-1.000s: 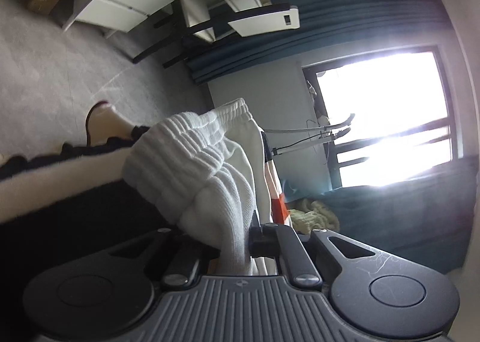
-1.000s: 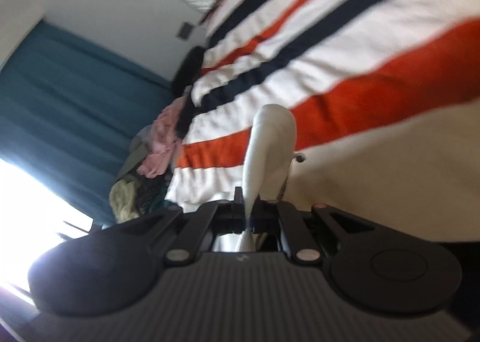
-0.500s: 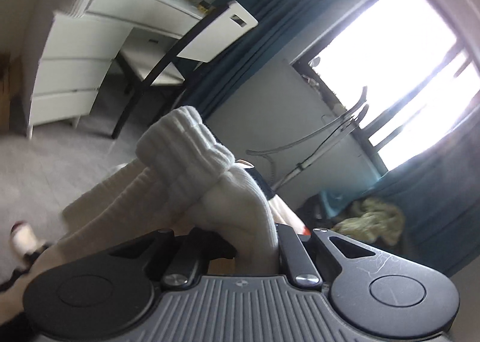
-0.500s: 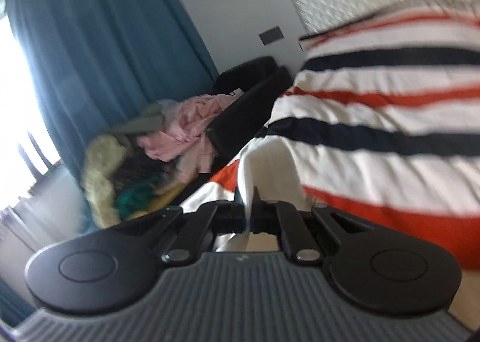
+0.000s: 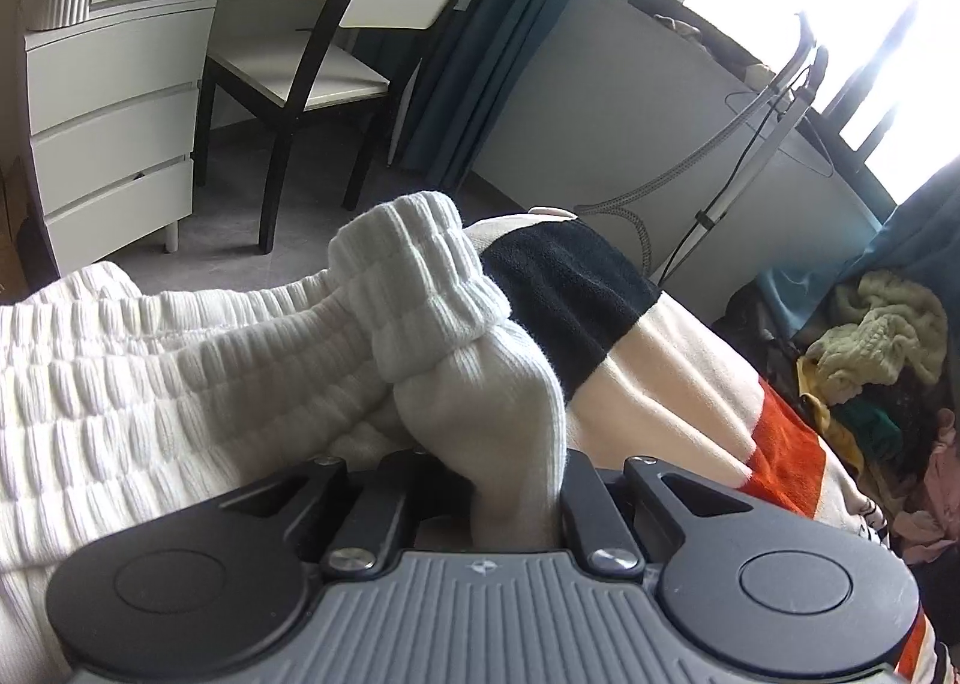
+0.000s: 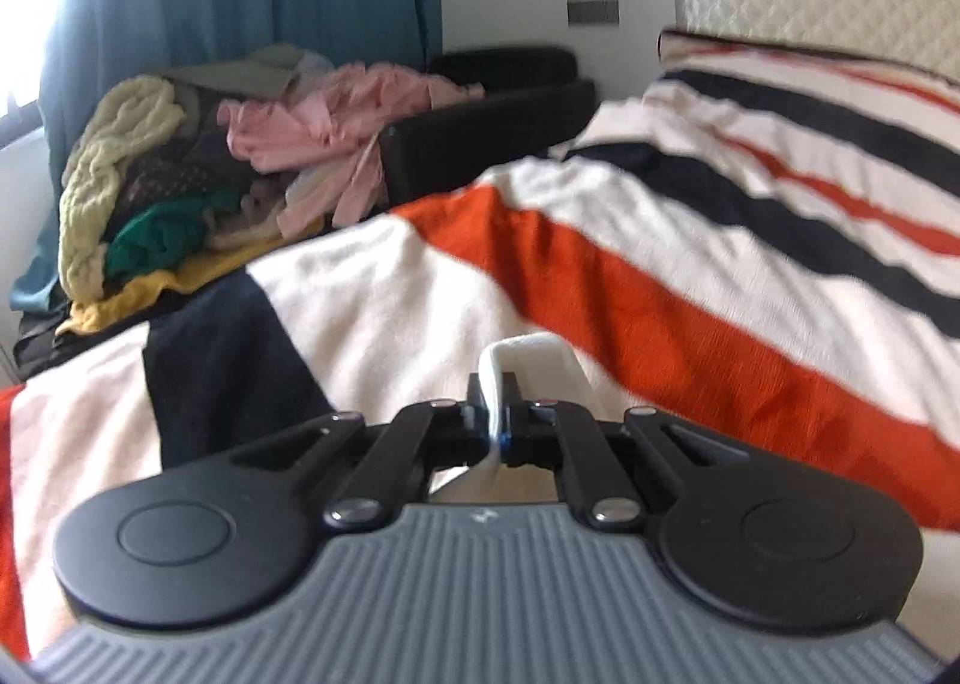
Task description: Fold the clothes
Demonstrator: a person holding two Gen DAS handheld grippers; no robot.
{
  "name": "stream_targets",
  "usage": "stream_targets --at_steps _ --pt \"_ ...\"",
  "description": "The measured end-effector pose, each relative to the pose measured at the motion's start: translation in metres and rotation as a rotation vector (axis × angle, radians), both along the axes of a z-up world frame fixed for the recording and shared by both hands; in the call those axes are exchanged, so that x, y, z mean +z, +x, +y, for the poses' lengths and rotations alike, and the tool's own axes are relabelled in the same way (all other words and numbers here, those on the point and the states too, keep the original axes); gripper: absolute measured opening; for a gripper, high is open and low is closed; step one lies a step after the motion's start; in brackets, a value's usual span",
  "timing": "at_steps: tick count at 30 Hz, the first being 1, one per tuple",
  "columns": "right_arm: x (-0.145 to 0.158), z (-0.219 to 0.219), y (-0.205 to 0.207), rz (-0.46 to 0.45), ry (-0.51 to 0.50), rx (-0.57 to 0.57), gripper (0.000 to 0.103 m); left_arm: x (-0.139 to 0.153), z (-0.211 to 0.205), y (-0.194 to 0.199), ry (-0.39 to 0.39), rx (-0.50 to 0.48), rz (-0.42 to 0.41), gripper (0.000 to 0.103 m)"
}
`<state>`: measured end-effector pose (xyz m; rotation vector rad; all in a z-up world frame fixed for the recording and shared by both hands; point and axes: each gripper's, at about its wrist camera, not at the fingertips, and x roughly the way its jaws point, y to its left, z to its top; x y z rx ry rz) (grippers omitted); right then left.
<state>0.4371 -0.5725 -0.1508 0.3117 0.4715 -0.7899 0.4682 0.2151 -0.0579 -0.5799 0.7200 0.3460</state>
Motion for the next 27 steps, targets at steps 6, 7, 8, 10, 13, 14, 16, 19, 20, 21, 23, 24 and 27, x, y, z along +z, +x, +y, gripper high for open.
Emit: stream_targets --at_steps 6,7,8,10,13,14,16,19,20,21,23,24,27 --pt "0.021 0.012 -0.047 -0.056 0.088 0.032 0.019 0.017 -0.012 -0.041 -0.007 -0.074 -0.042 0.055" --pt "0.026 0.014 -0.058 -0.068 0.113 0.048 0.025 0.022 -0.015 -0.050 -0.017 -0.086 -0.052 0.065" --pt "0.032 0.015 -0.071 -0.091 0.144 0.081 0.042 0.027 -0.016 -0.060 -0.033 -0.096 -0.061 0.070" --pt "0.044 0.022 -0.104 -0.143 0.170 0.128 0.067 0.036 -0.016 -0.085 -0.073 -0.106 -0.077 0.084" --pt "0.057 0.035 -0.156 -0.206 0.204 0.185 0.071 0.039 -0.014 -0.128 -0.126 -0.117 -0.096 0.089" --pt "0.055 0.039 -0.176 -0.239 0.249 0.201 0.072 0.037 -0.011 -0.144 -0.142 -0.115 -0.102 0.089" --pt "0.050 0.046 -0.215 -0.305 0.345 0.230 0.072 0.027 -0.005 -0.177 -0.190 -0.104 -0.112 0.089" --pt "0.018 0.047 -0.255 -0.421 0.630 0.192 0.073 0.015 0.004 -0.218 -0.227 -0.075 -0.125 0.085" --pt "0.006 0.046 -0.264 -0.456 0.712 0.170 0.073 0.012 0.005 -0.231 -0.220 -0.058 -0.133 0.086" --pt "-0.005 0.047 -0.273 -0.488 0.789 0.149 0.072 0.009 0.008 -0.242 -0.224 -0.051 -0.150 0.086" --pt "-0.017 0.050 -0.274 -0.476 0.804 0.143 0.068 -0.001 0.014 -0.252 -0.258 -0.042 -0.163 0.086" --pt "-0.020 0.050 -0.268 -0.450 0.795 0.153 0.059 -0.005 0.018 -0.256 -0.275 -0.038 -0.168 0.086" --pt "-0.033 0.044 -0.249 -0.372 0.765 0.154 0.040 -0.023 0.029 -0.245 -0.311 0.024 -0.166 0.085"
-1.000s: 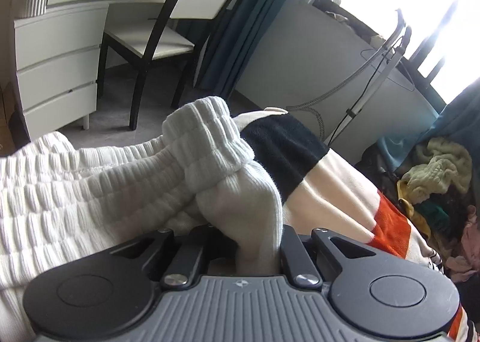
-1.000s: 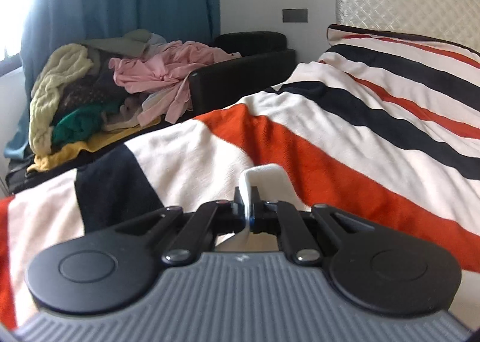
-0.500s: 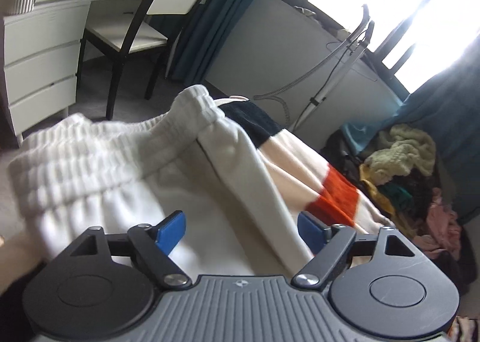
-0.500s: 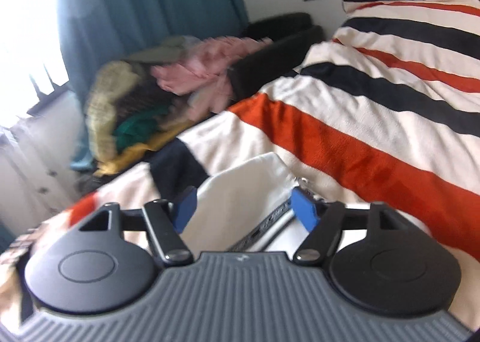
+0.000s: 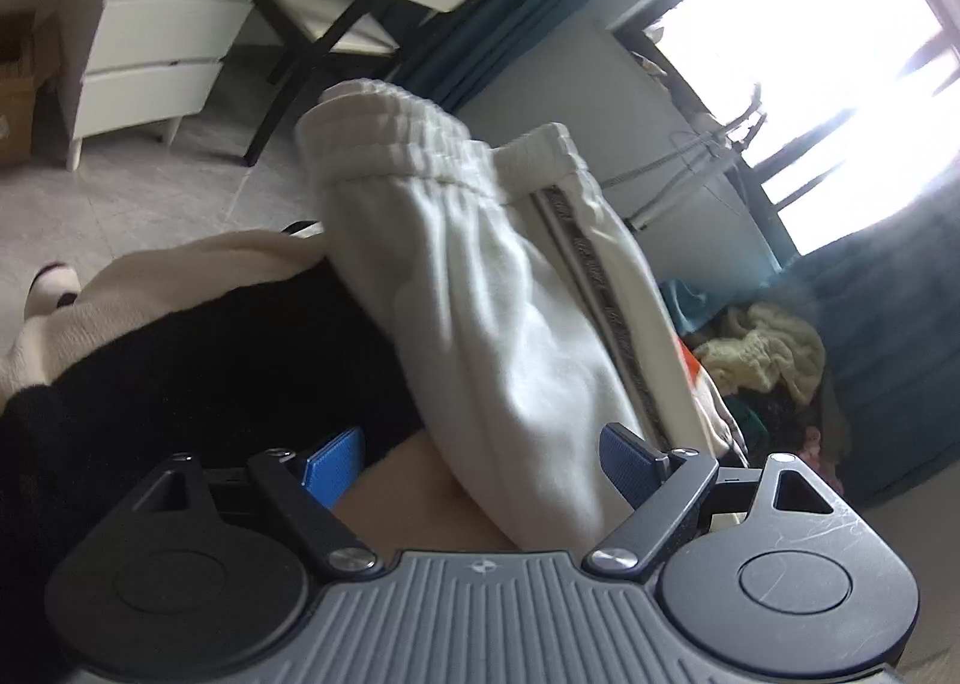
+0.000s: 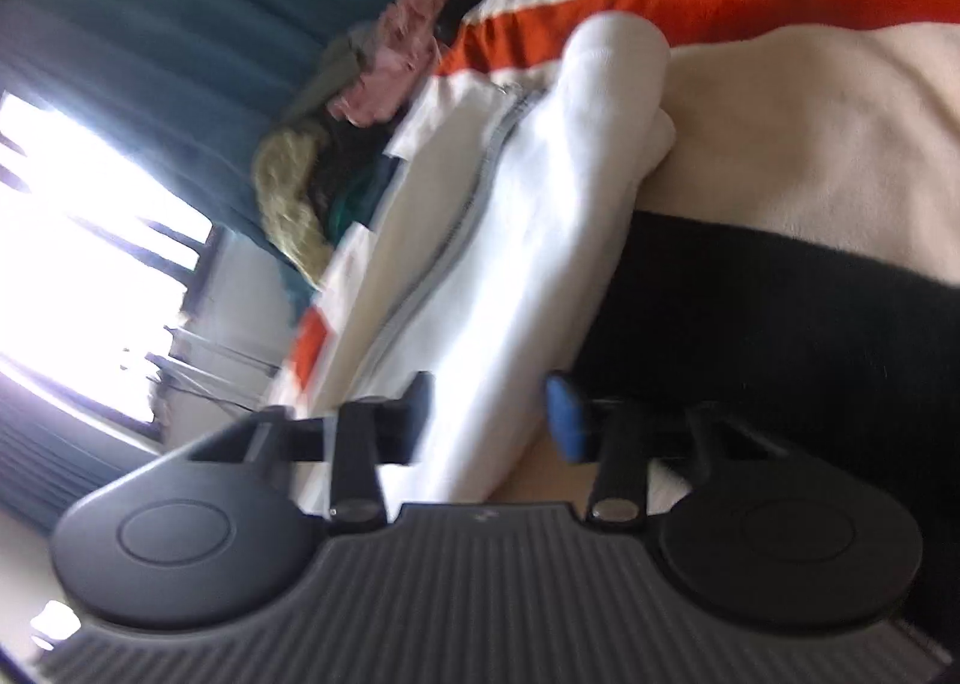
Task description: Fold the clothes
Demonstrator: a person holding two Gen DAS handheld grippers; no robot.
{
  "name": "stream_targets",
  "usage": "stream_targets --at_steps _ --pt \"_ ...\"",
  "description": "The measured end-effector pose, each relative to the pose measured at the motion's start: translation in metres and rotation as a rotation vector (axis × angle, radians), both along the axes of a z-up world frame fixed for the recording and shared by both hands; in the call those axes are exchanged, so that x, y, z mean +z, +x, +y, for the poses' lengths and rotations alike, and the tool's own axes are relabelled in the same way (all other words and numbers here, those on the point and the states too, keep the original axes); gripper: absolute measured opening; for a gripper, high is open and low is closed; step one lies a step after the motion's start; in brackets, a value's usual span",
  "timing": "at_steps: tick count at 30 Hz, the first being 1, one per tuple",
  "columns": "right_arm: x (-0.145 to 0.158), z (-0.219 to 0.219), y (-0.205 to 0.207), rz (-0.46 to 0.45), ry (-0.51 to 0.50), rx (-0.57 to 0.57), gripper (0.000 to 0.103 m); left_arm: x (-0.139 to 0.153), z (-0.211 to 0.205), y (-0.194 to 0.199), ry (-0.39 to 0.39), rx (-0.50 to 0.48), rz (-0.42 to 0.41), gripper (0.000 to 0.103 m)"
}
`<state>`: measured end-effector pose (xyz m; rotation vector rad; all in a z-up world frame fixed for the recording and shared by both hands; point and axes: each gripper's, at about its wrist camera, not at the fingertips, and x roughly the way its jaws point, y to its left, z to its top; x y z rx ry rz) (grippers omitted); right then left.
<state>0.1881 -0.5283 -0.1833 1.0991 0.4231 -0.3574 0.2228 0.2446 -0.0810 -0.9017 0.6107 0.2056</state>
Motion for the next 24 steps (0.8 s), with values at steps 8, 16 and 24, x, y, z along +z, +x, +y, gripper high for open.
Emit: stream_targets --at_steps 8,16,24 --pt "-0.041 -0.051 0.041 -0.114 0.034 -0.191 0.037 0.001 0.018 0.059 0.120 0.258 -0.008 0.055" --pt "-0.027 -0.088 0.059 -0.123 0.024 -0.327 0.018 0.013 0.026 0.069 0.090 0.341 0.017 0.020" --pt "0.025 -0.077 0.000 -0.097 -0.099 -0.292 0.015 0.071 0.027 0.040 0.145 0.312 -0.014 0.015"
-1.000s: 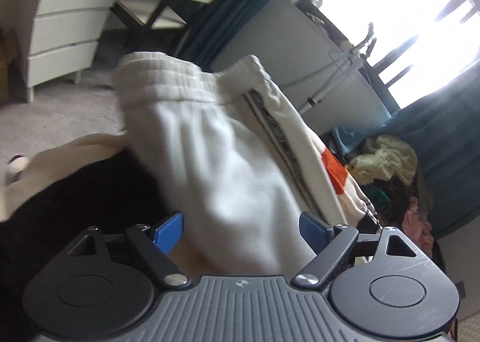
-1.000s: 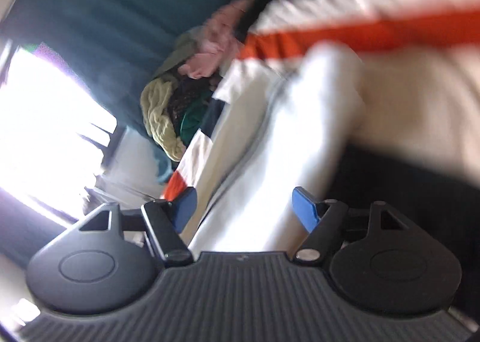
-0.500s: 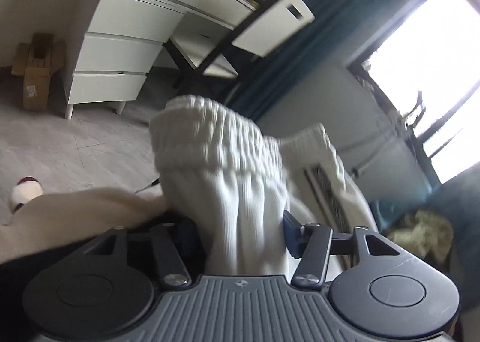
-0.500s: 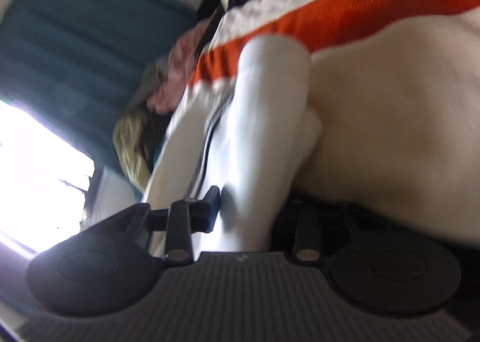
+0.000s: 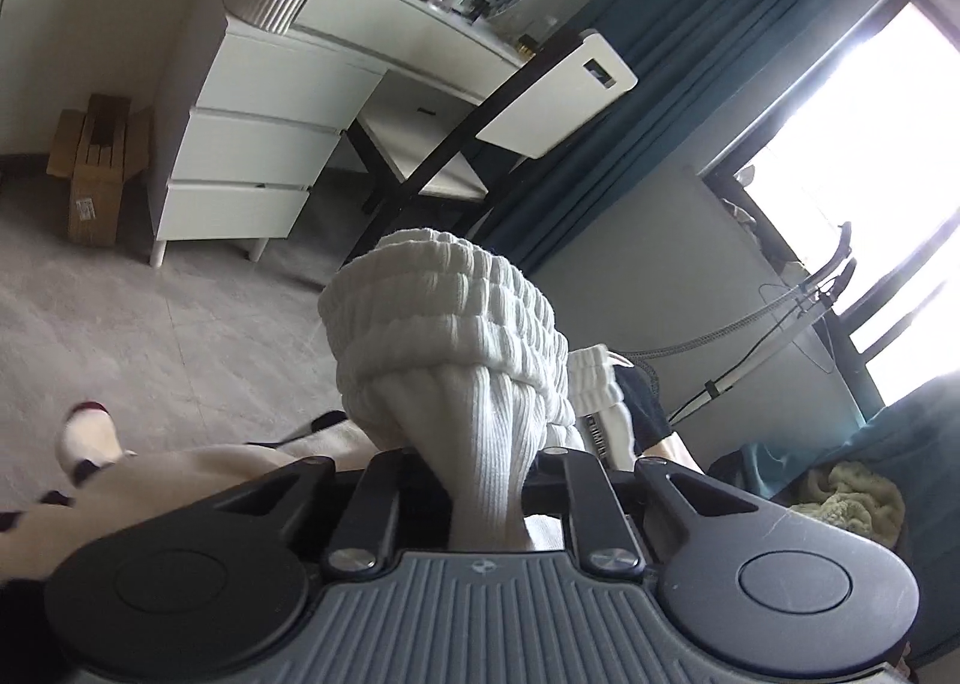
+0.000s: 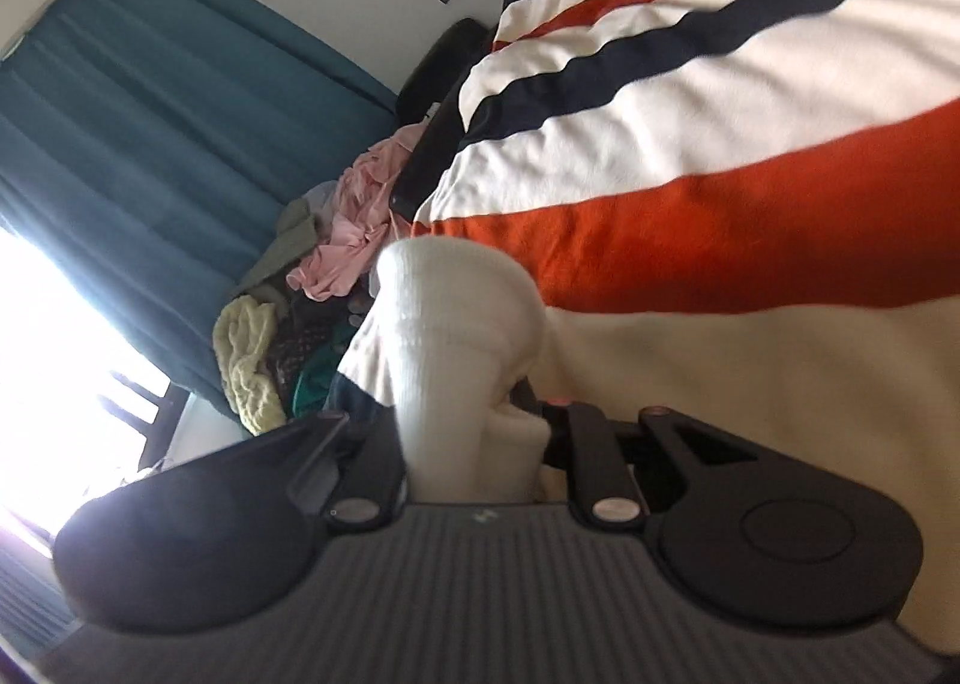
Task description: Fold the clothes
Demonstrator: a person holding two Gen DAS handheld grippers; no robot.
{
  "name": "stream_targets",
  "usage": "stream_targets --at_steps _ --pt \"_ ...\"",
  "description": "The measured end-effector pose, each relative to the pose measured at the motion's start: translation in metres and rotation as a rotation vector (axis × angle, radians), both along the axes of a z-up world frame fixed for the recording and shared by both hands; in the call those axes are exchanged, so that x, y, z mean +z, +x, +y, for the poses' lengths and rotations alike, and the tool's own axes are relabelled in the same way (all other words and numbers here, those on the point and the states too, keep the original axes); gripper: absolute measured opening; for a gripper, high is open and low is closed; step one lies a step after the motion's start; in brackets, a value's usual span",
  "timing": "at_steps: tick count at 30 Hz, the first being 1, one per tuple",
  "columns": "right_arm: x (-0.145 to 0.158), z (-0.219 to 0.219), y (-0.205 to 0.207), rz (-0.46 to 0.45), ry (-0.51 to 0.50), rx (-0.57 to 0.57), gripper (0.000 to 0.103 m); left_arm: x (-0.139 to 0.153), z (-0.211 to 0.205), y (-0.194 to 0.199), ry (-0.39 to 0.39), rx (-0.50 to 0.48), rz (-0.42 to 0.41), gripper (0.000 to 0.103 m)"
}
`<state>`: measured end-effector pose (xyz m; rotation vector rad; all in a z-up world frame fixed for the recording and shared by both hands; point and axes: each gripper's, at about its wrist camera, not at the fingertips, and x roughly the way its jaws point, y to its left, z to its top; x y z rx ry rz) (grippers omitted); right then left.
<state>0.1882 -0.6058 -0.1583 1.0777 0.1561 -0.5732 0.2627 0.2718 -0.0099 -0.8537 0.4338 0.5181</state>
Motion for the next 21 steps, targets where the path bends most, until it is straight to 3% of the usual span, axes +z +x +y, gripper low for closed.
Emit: stream_targets --at_steps 4,7,10,14,17,19,21 --pt "0.014 0.006 -0.044 0.020 0.026 0.028 0.015 0.022 0.016 -0.053 0.003 -0.029 0.022 0.015" --pt "0.018 0.015 -0.095 -0.017 0.043 0.028 0.015 0.025 0.038 -0.105 -0.043 -0.020 0.013 0.015" --pt "0.005 0.016 -0.143 -0.015 0.064 0.043 0.014 0.016 0.061 -0.151 -0.072 -0.005 0.030 0.015" --pt "-0.021 0.014 -0.174 0.017 0.108 0.042 0.014 -0.017 0.080 -0.190 -0.120 -0.032 0.101 0.016" --pt "-0.034 0.016 -0.185 0.043 0.128 0.036 0.014 -0.038 0.087 -0.208 -0.142 -0.055 0.109 0.023" --pt "-0.034 0.019 -0.187 0.069 0.134 0.026 0.014 -0.044 0.089 -0.218 -0.175 -0.055 0.115 0.038" --pt "-0.032 0.021 -0.187 0.095 0.139 0.013 0.014 -0.046 0.091 -0.227 -0.188 -0.070 0.100 0.041"
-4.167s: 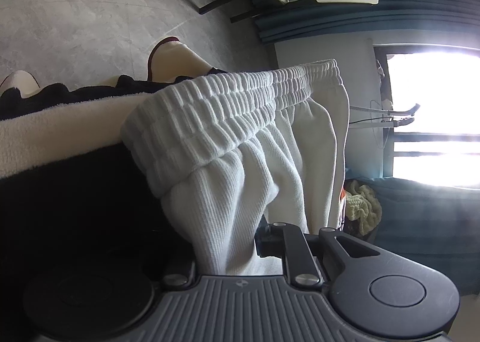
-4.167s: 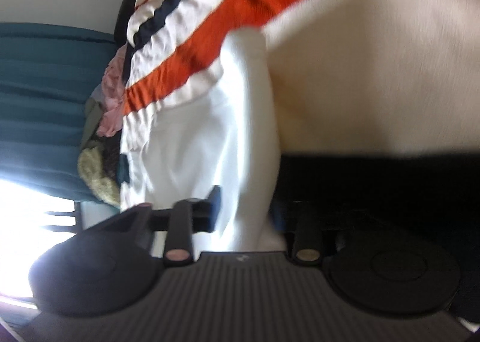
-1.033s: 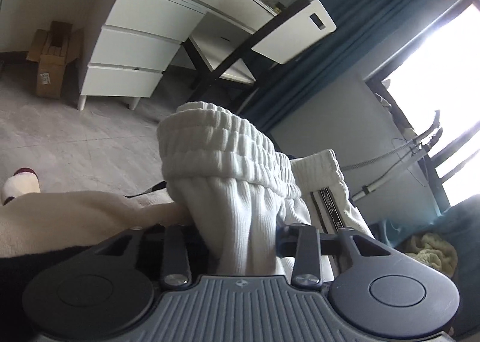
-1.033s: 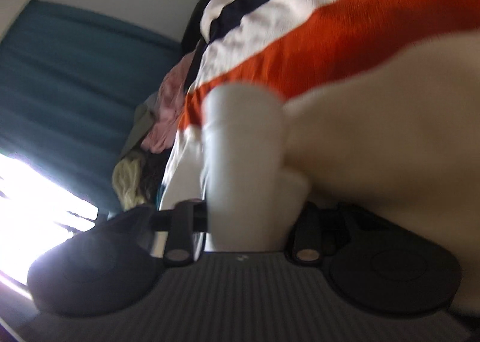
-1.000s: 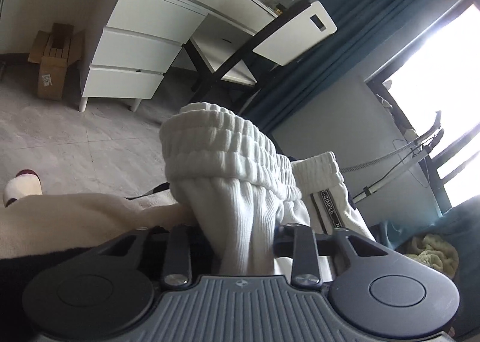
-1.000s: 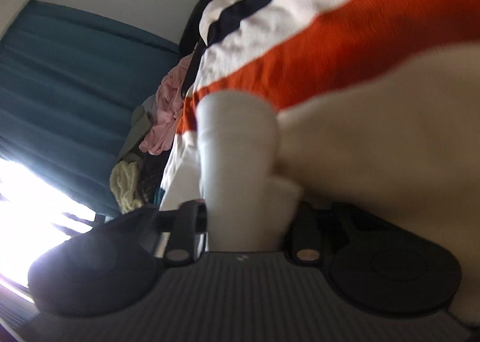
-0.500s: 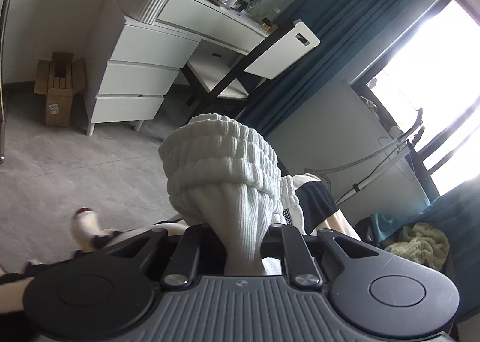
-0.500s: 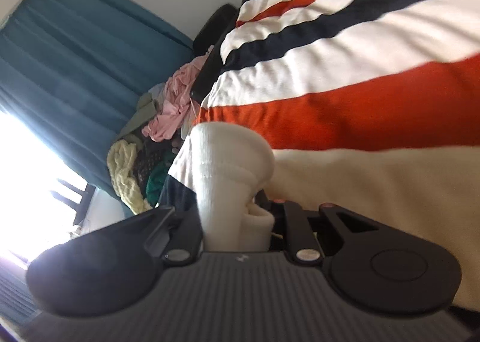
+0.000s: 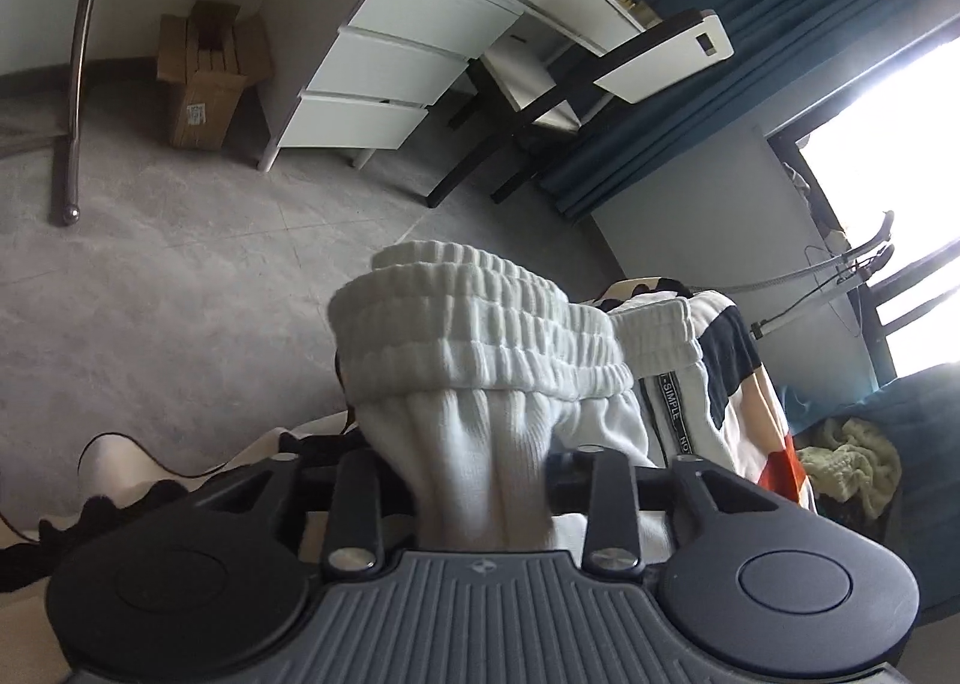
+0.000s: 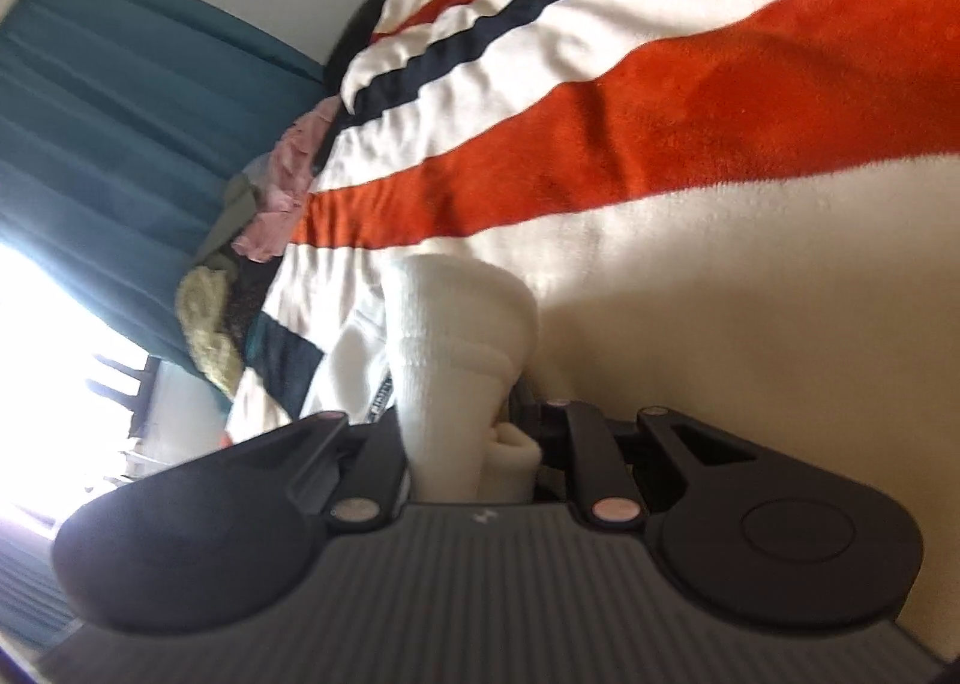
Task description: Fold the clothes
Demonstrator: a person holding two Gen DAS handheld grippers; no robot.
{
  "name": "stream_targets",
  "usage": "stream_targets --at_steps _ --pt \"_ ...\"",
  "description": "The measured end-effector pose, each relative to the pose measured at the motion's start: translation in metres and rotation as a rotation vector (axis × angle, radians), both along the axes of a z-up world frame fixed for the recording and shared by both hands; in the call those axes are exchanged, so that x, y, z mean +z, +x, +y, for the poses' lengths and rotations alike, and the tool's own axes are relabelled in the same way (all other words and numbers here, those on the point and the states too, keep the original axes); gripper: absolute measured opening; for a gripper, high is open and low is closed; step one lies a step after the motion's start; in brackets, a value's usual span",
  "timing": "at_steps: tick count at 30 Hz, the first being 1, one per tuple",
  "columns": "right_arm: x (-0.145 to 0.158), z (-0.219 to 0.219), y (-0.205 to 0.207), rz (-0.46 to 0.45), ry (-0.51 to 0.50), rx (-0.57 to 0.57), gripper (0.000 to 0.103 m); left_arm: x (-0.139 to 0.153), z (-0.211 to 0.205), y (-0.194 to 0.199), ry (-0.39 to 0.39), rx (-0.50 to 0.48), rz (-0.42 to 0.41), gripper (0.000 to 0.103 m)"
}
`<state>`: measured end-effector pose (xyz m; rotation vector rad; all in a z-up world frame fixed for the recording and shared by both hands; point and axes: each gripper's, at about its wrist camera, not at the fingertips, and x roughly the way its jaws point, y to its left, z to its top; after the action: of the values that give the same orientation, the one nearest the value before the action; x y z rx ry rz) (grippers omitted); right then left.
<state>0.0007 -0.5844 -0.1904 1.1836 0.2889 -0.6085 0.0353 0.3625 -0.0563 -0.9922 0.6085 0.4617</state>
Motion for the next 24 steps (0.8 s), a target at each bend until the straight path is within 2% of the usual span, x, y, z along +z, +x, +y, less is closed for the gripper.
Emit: stream_targets --at_steps 2,4,9,13,17,21,24 --pt "-0.001 0.002 -0.003 0.002 0.013 -0.014 0.014 0.001 -0.003 -0.009 0.009 -0.025 0.001 0.043" --pt "-0.005 0.002 -0.006 0.000 0.022 -0.020 0.014 0.005 -0.009 -0.020 0.068 -0.031 0.030 0.059" --pt "-0.013 0.001 -0.011 -0.015 0.041 -0.022 0.014 0.038 -0.033 -0.053 0.234 -0.080 0.076 0.081" --pt "-0.011 0.001 -0.009 -0.008 0.031 -0.023 0.014 0.073 -0.065 -0.076 0.414 -0.068 0.057 0.084" --pt "-0.007 0.002 -0.007 0.008 0.008 -0.017 0.014 0.095 -0.098 -0.062 0.536 -0.105 0.027 0.086" --pt "-0.004 0.002 -0.004 0.018 -0.008 -0.018 0.014 0.096 -0.143 -0.035 0.573 -0.218 0.007 0.086" --pt "-0.003 0.003 -0.003 0.026 -0.022 -0.018 0.014 0.083 -0.187 -0.015 0.586 -0.333 -0.009 0.087"
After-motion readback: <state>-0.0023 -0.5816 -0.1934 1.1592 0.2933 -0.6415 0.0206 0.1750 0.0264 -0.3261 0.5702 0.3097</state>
